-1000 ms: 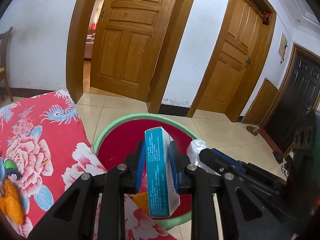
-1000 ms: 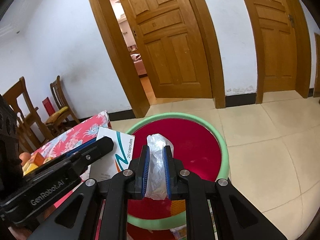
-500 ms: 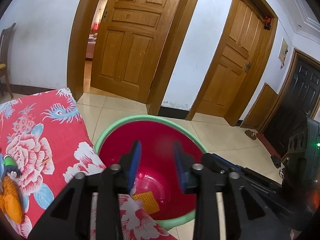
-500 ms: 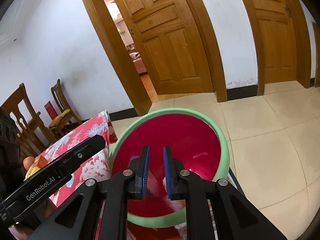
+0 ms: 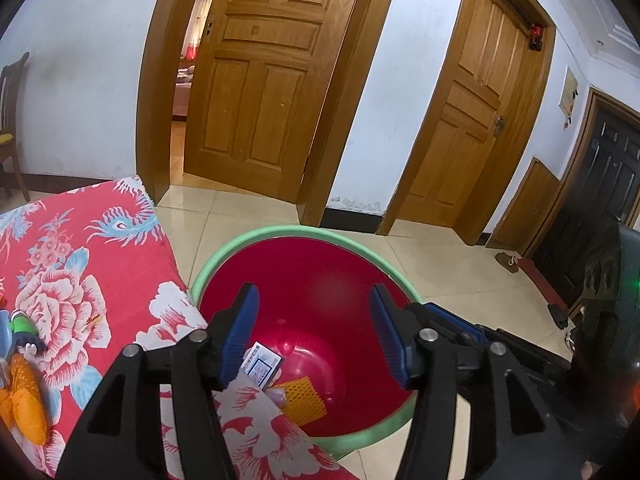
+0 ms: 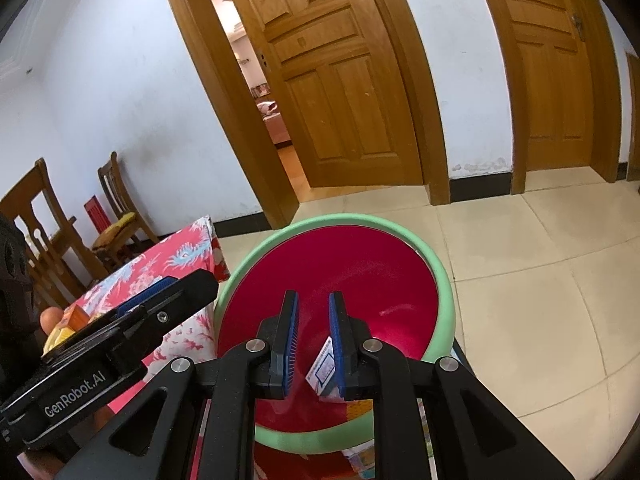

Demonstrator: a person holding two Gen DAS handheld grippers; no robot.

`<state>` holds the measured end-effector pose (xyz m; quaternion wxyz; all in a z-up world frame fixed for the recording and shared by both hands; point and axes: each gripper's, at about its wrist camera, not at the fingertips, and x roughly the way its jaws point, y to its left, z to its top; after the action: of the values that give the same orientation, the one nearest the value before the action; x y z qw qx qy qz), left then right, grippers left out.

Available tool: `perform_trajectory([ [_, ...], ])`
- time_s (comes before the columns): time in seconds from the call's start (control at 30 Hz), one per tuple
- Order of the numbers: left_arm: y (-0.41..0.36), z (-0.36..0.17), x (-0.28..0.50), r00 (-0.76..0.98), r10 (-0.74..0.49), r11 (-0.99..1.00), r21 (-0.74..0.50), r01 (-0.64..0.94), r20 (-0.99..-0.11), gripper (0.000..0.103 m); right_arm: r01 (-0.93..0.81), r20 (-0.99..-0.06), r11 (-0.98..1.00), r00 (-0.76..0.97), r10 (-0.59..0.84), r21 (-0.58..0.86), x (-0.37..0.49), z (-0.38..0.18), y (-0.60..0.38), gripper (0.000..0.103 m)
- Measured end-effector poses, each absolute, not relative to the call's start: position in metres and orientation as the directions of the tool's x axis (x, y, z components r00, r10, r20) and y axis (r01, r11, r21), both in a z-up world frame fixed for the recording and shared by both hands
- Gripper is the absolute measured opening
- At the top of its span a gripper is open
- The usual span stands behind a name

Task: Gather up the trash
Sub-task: 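Open both grippers to drop the bag and box into the bin, then move both grippers back over the table toward the remaining items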

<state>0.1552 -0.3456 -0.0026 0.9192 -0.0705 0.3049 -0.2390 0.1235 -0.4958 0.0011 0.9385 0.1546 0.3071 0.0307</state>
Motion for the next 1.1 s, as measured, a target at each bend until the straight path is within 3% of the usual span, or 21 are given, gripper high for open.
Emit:
perform_trajectory([
  [0.07, -0.344, -0.004, 0.157, 0.697, -0.484, 0.875, -0.282, 0.394, -0.530, 0.063, 0.045, -0.582, 0.963, 0.803, 0.124, 0.267, 0.125, 0.002, -0.491, 0.026],
  [0.13, -0.343, -0.005, 0.157, 0.693, -0.485, 0.874, -0.288, 0.390, -0.533, 0.068, 0.051, -0.587, 0.978, 0.806, 0.078, 0.201, 0.124, 0.004, -0.484, 0.041],
  [0.2, -0.342, -0.005, 0.157, 0.701, -0.476, 0.880, -0.282, 0.383, -0.532, 0.070, 0.054, -0.581, 0.990, 0.813, 0.031, 0.128, 0.122, 0.006, -0.476, 0.066],
  [0.3, -0.347, -0.001, 0.152, 0.728, -0.436, 0.899, -0.217, 0.381, -0.528, 0.079, 0.081, -0.559, 0.997, 0.825, -0.077, -0.019, 0.119, 0.009, -0.462, 0.075],
  [0.47, -0.348, 0.003, 0.151, 0.741, -0.424, 0.904, -0.195, 0.380, -0.520, 0.085, 0.135, -0.510, 0.988, 0.847, -0.152, -0.071, 0.116, 0.015, -0.461, 0.078],
  [0.87, -0.335, 0.018, 0.146, 0.749, -0.371, 0.927, -0.171, 0.333, -0.550, 0.084, 0.100, -0.530, 0.993, 0.846, -0.052, 0.063, 0.119, 0.015, -0.468, 0.080],
  [1.1, -0.310, 0.023, 0.147, 0.759, -0.338, 0.940, -0.162, 0.300, -0.556, 0.084, 0.060, -0.523, 0.997, 0.852, -0.028, 0.045, 0.124, 0.020, -0.443, 0.081],
])
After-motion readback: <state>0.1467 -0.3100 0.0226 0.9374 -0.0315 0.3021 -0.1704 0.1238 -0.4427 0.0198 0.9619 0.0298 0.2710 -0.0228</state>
